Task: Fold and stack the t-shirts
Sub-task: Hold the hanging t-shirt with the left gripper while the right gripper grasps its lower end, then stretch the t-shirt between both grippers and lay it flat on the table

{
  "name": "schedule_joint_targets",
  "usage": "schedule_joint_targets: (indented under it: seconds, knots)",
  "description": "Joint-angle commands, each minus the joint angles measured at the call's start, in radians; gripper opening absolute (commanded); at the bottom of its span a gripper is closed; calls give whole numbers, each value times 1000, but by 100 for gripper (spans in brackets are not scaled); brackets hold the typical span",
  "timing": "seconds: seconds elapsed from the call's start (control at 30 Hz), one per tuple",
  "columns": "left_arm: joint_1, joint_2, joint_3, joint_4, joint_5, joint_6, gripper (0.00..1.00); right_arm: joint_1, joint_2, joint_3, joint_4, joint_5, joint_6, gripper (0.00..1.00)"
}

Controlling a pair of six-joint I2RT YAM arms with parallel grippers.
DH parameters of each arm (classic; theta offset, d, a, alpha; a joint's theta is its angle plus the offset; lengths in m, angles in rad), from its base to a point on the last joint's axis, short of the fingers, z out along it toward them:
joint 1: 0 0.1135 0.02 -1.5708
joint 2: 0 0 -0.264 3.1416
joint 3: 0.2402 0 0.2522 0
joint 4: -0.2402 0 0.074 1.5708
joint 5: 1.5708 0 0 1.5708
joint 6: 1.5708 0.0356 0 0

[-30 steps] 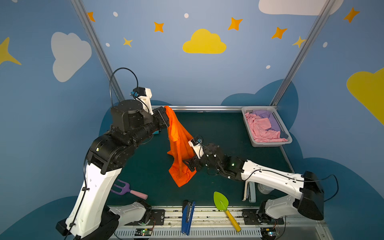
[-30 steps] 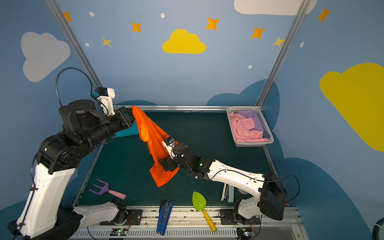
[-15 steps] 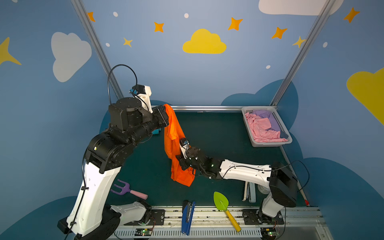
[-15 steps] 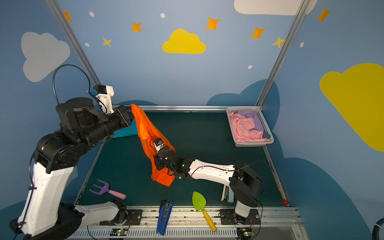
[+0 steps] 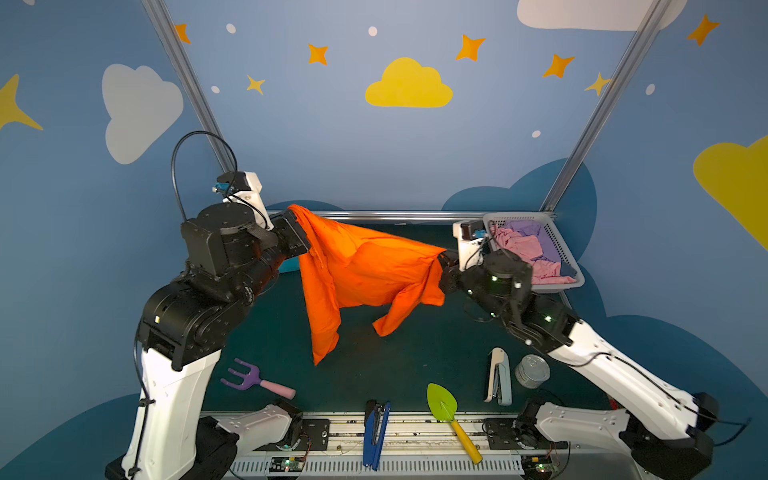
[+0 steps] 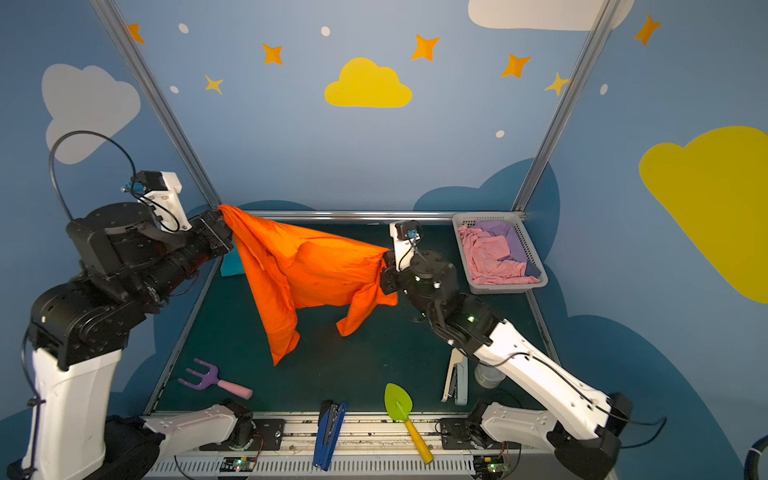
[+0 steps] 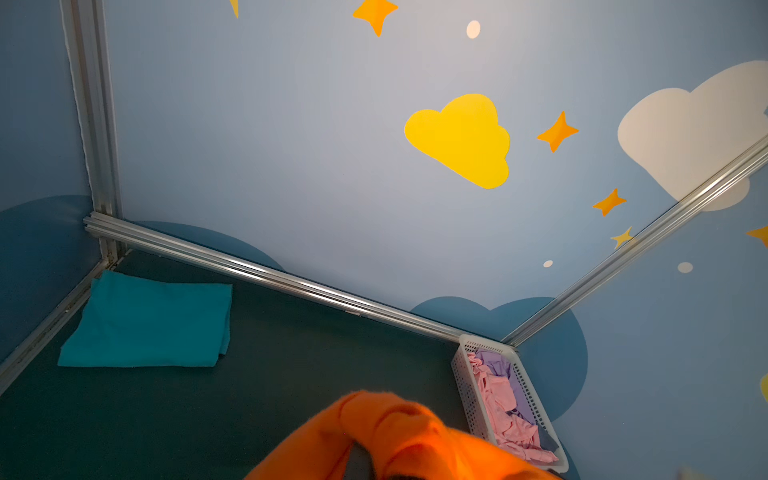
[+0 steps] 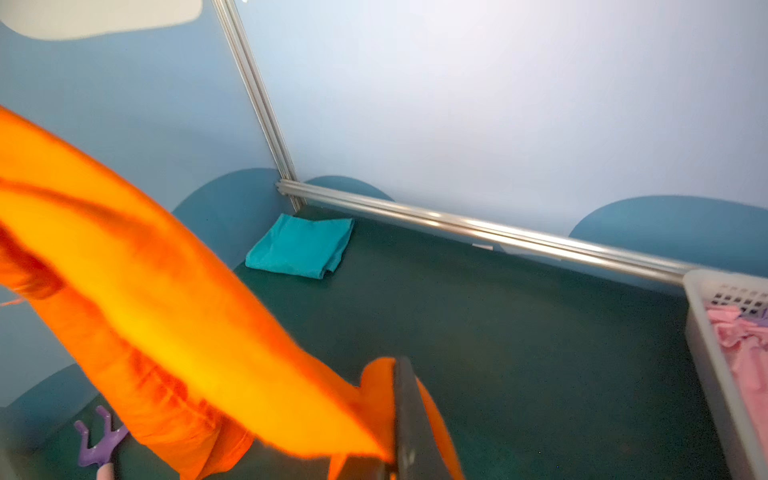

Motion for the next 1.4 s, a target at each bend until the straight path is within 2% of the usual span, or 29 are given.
schedule_joint_targets:
  seconds: [0.0,0.17,0.33,0.47,0.63,0.73,0.8,0.9,0.97,1.07,1.1,1.17,1.2,1.27,1.33,1.37]
  knots:
    - [3,-46,22,5,-25,10,4,5,-74,65,-160,-46,-53,0]
    - [3,-100,18,-5,3,-4,4,5,-183,148,-208,-164,-53,0]
    - [3,-151,-12,-1,31,-25,4,5,-257,190,-219,-177,-49,0]
    - [3,-172,-106,33,46,-48,4,5,-255,179,-232,-115,-63,0]
    - [4,-121,-280,93,22,-77,4,-16,-140,127,-257,56,-107,0]
    - [29,-41,-361,134,5,-84,4,-120,-36,87,-257,89,-106,0]
    - [84,35,-399,160,49,-105,4,-240,35,61,-252,9,-48,0]
    - [186,133,-435,221,183,-139,4,-409,105,30,-176,-191,50,0]
    - [238,201,-431,256,241,-152,4,-478,154,29,-127,-253,73,0]
    - [277,326,-383,289,276,-151,4,-566,314,92,-131,-332,108,0]
    - [282,379,-354,303,295,-140,9,-574,362,110,-122,-352,106,12]
    - [286,494,-274,302,304,-129,38,-573,473,163,-102,-342,81,41]
    - [287,563,-212,289,305,-126,46,-572,522,192,-95,-327,82,47]
    - [292,697,-44,225,320,-127,49,-574,596,248,-79,-282,71,54]
    - [298,826,143,120,356,-122,49,-573,640,302,-95,-253,73,56]
    - [298,884,245,36,371,-116,47,-572,648,325,-116,-275,74,56]
